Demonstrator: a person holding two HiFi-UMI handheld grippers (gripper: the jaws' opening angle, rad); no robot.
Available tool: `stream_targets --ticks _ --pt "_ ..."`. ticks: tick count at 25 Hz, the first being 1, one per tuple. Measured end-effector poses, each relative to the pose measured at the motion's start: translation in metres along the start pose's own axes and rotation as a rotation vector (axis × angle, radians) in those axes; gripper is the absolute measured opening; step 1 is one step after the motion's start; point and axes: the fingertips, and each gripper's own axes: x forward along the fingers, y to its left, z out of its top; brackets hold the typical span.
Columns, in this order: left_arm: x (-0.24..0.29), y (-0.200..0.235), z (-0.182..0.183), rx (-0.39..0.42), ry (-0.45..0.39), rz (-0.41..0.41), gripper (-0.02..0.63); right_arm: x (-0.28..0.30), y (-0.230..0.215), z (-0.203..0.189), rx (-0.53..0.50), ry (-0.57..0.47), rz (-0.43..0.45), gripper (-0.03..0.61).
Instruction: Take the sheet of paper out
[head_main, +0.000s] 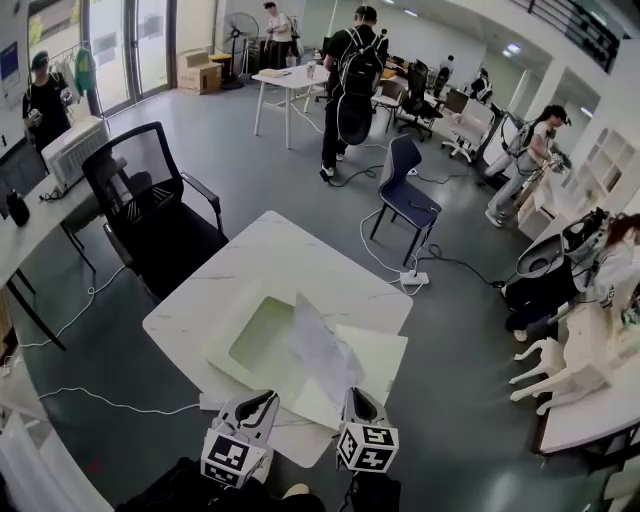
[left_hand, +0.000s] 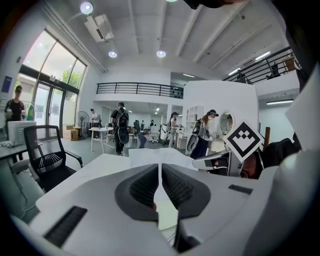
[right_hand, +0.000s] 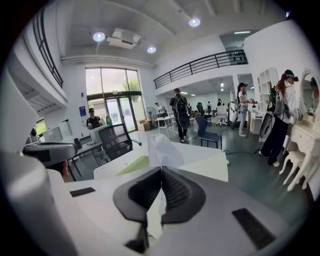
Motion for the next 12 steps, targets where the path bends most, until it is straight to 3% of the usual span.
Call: stream_targets --ticks 12 --pt "-0.077 -0.083 0.003 0.049 -0.056 0.016 0.038 -0.149 -0.001 -0.006 -0.023 -0.170 0.002 0.017"
